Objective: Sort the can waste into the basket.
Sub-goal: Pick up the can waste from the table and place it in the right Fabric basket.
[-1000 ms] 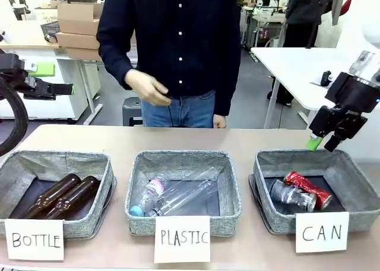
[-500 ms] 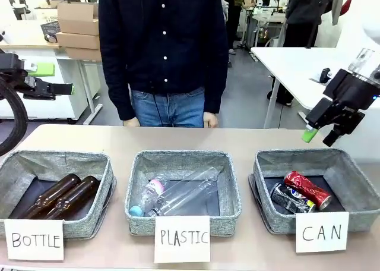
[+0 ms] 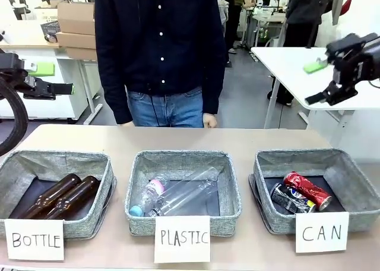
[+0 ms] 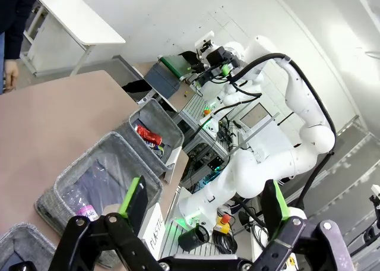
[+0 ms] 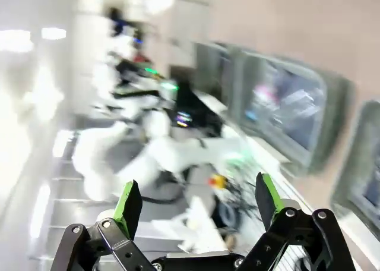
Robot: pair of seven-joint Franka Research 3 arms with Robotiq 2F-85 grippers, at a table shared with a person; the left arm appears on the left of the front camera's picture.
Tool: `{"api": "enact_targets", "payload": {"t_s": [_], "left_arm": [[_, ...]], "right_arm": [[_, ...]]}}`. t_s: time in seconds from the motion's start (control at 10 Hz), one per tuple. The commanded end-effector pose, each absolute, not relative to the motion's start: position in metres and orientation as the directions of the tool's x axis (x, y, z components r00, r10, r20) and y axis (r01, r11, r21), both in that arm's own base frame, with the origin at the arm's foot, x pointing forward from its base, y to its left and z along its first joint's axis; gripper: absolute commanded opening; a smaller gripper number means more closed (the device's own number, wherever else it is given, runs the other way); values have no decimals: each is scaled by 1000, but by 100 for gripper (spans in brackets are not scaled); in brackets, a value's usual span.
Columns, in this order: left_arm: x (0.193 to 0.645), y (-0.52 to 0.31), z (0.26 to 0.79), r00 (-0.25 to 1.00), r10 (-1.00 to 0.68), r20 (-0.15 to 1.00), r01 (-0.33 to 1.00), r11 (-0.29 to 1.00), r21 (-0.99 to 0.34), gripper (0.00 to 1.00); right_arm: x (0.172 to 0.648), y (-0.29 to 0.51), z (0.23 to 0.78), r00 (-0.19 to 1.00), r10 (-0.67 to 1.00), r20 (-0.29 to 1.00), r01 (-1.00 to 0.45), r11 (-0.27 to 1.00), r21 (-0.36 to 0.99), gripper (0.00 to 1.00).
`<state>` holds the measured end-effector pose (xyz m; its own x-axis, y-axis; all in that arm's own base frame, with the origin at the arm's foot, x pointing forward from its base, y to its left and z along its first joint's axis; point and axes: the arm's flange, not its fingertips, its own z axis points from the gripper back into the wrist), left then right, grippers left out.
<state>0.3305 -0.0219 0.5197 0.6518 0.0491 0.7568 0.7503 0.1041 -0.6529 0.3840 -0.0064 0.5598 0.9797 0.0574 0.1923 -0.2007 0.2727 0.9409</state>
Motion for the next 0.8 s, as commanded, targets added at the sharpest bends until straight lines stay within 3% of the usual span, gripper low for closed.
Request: {"api": "enact_targets", "payload": {"t_s": [0.0,0.1,0.7], "left_arm": [[329,-23,524,658,66,750,745,88,-661,100],[329,-23,524,658,66,750,745,88,-661,100],[329,-23,524,658,66,750,745,88,-661,100]], "right_arm": [[399,-4,534,944,-181,277,-310,-188,932,100],[384,-6,560,980,57,192,-201,273,941,100],[384,-6,560,980,57,192,-201,273,941,100]]}}
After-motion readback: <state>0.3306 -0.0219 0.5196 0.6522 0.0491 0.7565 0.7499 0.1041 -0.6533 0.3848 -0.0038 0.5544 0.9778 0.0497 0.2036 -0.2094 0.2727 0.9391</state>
